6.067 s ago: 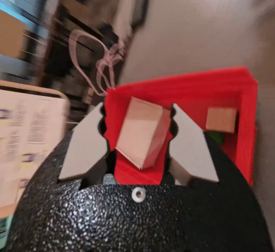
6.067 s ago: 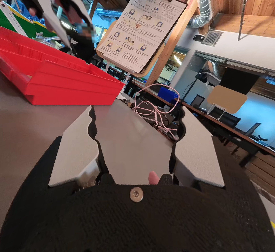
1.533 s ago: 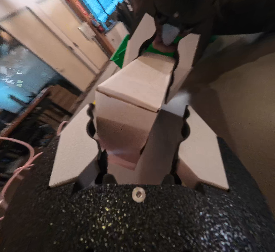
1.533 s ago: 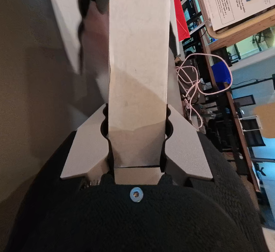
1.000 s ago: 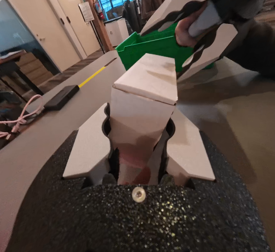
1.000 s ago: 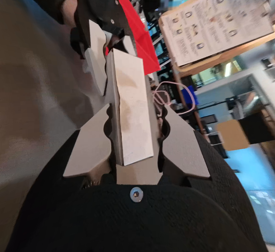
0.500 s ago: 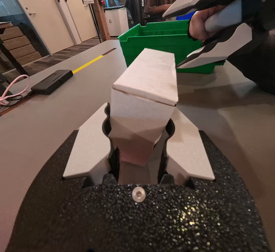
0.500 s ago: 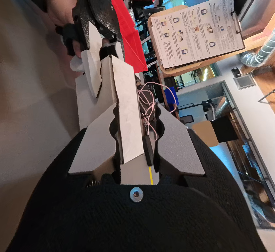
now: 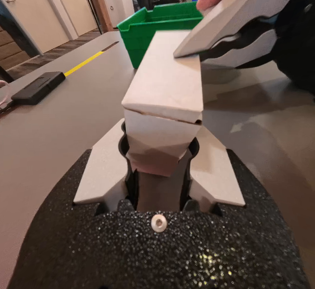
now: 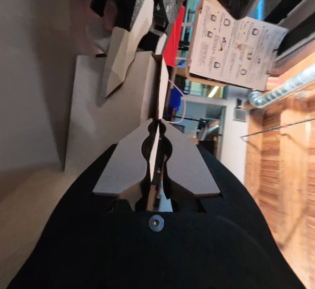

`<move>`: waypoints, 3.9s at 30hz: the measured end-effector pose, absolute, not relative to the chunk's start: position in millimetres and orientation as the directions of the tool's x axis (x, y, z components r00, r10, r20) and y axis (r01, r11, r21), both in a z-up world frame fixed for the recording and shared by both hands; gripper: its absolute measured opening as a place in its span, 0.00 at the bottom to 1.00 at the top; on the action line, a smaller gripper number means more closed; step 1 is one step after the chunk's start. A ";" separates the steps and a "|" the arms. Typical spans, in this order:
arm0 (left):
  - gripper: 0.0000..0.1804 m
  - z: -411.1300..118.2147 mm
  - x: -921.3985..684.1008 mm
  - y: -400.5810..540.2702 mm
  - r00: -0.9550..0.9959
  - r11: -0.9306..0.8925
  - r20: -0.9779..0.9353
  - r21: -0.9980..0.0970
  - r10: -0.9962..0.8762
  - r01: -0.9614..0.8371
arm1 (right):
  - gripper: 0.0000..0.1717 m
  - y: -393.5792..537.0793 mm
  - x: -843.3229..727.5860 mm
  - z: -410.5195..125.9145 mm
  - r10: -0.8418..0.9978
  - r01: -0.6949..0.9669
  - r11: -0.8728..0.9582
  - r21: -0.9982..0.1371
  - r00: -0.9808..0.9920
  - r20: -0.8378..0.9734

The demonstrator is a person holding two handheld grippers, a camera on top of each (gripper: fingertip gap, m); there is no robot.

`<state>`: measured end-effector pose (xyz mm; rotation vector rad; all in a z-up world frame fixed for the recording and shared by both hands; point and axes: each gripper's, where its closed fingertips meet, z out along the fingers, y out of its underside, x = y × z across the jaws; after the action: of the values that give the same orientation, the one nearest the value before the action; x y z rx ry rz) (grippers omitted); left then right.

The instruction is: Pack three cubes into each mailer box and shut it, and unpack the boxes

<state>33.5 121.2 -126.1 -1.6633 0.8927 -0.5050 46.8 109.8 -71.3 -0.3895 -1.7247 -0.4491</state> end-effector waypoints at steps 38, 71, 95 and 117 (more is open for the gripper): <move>0.53 -77.0 36.5 100.9 0.562 0.323 -0.720 -0.689 -0.407 -0.649 | 0.00 119.8 65.3 -74.7 0.597 0.631 0.665 -0.399 -0.129 0.791; 0.00 -30.6 19.7 130.8 0.511 0.176 -0.786 -0.590 -0.348 -0.788 | 0.27 154.1 68.1 -124.0 0.529 0.748 0.631 -0.208 -0.219 0.820; 0.02 -88.0 -45.5 269.6 0.470 -0.149 -0.571 -0.517 -0.673 -0.843 | 0.04 94.8 52.7 -151.7 0.739 0.726 0.599 -0.338 -0.339 0.582; 0.45 -33.1 -194.2 130.9 0.684 -0.431 -0.176 -0.659 -0.708 -0.616 | 0.21 107.8 67.8 -20.2 0.659 0.392 0.673 -0.627 0.067 0.749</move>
<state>-194.2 130.9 -33.1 -2.1732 1.0116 -0.1646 67.8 107.8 -20.2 -0.8968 -1.5525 0.2486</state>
